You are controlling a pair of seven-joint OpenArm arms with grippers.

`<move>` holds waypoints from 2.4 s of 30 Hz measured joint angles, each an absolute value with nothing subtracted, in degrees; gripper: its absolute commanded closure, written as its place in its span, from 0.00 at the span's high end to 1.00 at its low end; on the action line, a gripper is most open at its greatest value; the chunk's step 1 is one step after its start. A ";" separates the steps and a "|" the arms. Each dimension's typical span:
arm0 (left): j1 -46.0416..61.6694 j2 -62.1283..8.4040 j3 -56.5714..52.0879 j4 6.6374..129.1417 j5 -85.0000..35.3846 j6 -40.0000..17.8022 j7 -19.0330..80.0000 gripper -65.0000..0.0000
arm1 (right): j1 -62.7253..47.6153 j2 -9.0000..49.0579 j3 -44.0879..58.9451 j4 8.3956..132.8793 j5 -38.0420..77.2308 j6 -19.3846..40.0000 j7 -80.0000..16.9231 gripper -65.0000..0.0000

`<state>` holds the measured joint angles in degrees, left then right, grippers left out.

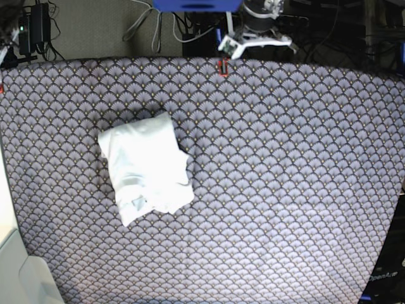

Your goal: Fold the T-shirt properly

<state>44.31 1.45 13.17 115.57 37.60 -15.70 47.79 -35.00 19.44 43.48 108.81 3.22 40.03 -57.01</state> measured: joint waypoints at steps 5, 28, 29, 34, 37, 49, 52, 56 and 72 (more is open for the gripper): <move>48.71 0.54 7.94 114.74 28.03 -16.40 48.01 0.00 | -37.89 15.57 43.20 98.94 -2.15 40.32 -44.62 0.00; 48.51 -2.50 4.27 113.80 21.54 -16.05 47.64 0.00 | -39.20 15.55 39.18 92.20 -2.74 40.25 -38.89 0.00; 48.31 -2.52 4.27 112.86 21.52 -16.08 47.29 0.00 | -39.09 15.55 39.20 92.14 -2.76 40.25 -38.92 0.00; 45.89 -2.52 3.99 105.23 21.34 -16.12 47.51 0.00 | -38.35 16.19 36.49 85.67 -2.87 40.27 -37.56 0.00; 44.82 -2.07 1.54 102.04 20.91 -16.23 46.39 0.00 | -36.58 16.75 34.70 78.96 -3.05 40.21 -33.69 0.00; 35.00 -6.24 -6.61 75.13 6.81 -16.49 35.70 0.00 | -24.05 21.61 29.89 44.23 -3.07 39.75 -16.12 0.00; 32.75 -8.19 -6.70 69.67 3.14 -16.21 35.35 0.00 | -21.74 22.24 27.20 36.88 -3.01 39.57 -10.50 0.00; 32.80 -8.32 -6.66 66.78 2.96 -16.08 30.89 0.00 | -20.86 22.09 22.61 30.22 -3.42 39.64 -4.01 0.00; 26.26 -6.83 -6.76 42.50 2.76 -15.55 15.22 0.00 | -18.61 22.13 20.38 25.50 -3.27 39.59 0.12 0.00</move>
<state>26.26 -6.83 -6.76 42.50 2.76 -15.55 15.22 -18.61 22.13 20.38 25.50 -3.27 39.59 0.12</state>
